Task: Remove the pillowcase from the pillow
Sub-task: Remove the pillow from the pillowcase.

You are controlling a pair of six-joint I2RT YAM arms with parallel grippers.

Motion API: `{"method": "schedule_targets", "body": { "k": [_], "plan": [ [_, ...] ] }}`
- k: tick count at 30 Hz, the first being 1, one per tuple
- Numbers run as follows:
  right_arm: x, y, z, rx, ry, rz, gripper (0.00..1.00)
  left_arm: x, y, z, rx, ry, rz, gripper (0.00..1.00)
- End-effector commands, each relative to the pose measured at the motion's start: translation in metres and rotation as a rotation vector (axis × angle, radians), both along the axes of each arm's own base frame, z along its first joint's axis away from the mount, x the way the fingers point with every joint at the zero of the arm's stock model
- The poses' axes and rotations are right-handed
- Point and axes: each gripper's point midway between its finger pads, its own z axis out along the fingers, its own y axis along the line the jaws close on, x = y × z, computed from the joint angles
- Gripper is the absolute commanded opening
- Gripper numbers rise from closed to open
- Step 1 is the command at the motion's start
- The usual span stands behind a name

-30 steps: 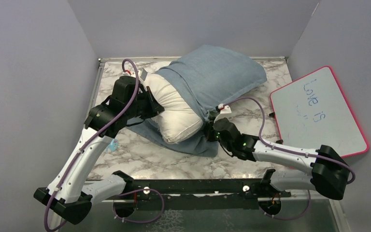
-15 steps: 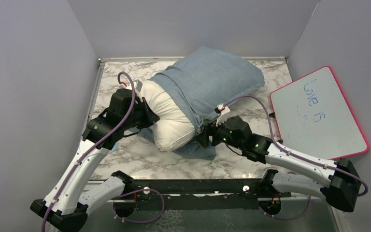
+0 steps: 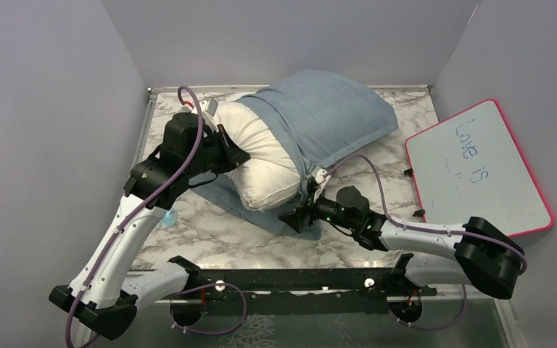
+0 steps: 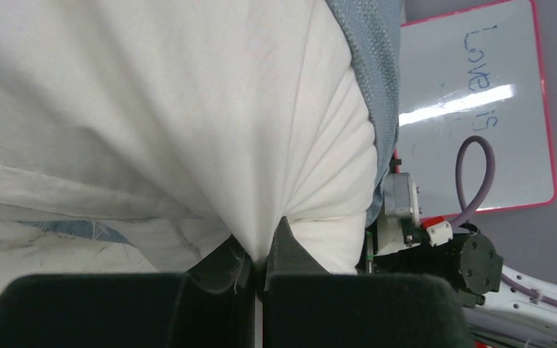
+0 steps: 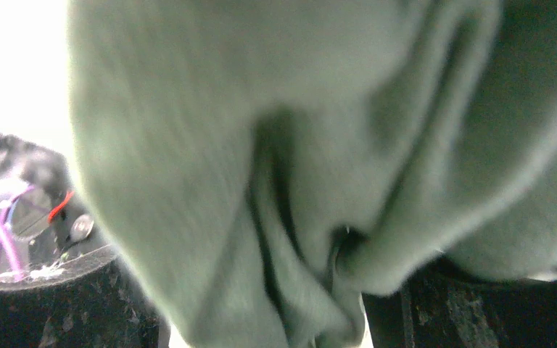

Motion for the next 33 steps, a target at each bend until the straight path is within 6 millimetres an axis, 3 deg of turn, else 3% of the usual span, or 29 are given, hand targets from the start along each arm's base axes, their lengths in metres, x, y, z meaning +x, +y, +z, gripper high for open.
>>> {"method": "schedule_targets", "body": {
  "k": [1,2,6,8,11,12,14,16,18,23,25,28,30,33],
  "plan": [
    [0.037,0.011,0.055,0.125,-0.219,-0.109,0.84,0.008,-0.021,0.086,-0.19,-0.227,-0.066,0.0],
    [0.039,0.013,0.069,0.184,-0.24,-0.12,0.84,0.008,-0.022,0.087,-0.197,-0.228,-0.069,0.0],
    [0.045,0.015,0.093,0.314,-0.196,-0.172,0.79,0.009,-0.022,0.085,-0.205,-0.221,-0.062,0.0],
    [0.048,0.015,0.094,0.331,-0.184,-0.192,0.56,0.009,-0.022,0.084,-0.206,-0.22,-0.058,0.0],
    [0.074,0.0,0.066,0.235,-0.113,-0.37,0.12,0.01,-0.019,0.089,-0.208,-0.237,-0.044,0.0],
    [0.085,-0.011,0.05,0.177,-0.078,-0.466,0.02,0.011,-0.018,0.092,-0.207,-0.247,-0.036,0.0],
    [0.102,-0.038,0.015,0.035,-0.045,-0.651,0.01,0.012,-0.014,0.099,-0.201,-0.271,-0.019,0.0],
    [0.109,-0.06,-0.013,-0.115,-0.049,-0.747,0.01,0.012,-0.01,0.105,-0.192,-0.294,-0.01,0.0],
    [0.109,-0.071,-0.029,-0.209,-0.048,-0.778,0.01,0.013,-0.006,0.108,-0.173,-0.31,0.005,0.0],
    [0.096,-0.07,-0.038,-0.238,0.002,-0.717,0.01,0.018,0.011,0.109,-0.095,-0.331,0.075,0.0],
    [0.085,-0.054,-0.024,-0.198,0.0,-0.593,0.08,0.019,0.014,0.107,-0.076,-0.33,0.083,0.0],
    [0.06,-0.033,0.007,-0.11,-0.008,-0.399,0.36,0.02,0.012,0.092,-0.06,-0.299,0.074,0.0],
    [0.047,-0.032,0.03,-0.053,-0.023,-0.338,0.58,0.021,0.01,0.08,-0.055,-0.272,0.073,0.0],
    [0.034,-0.039,0.06,-0.001,-0.088,-0.281,0.73,0.022,0.008,0.067,-0.051,-0.245,0.07,0.0]
  ]
}}
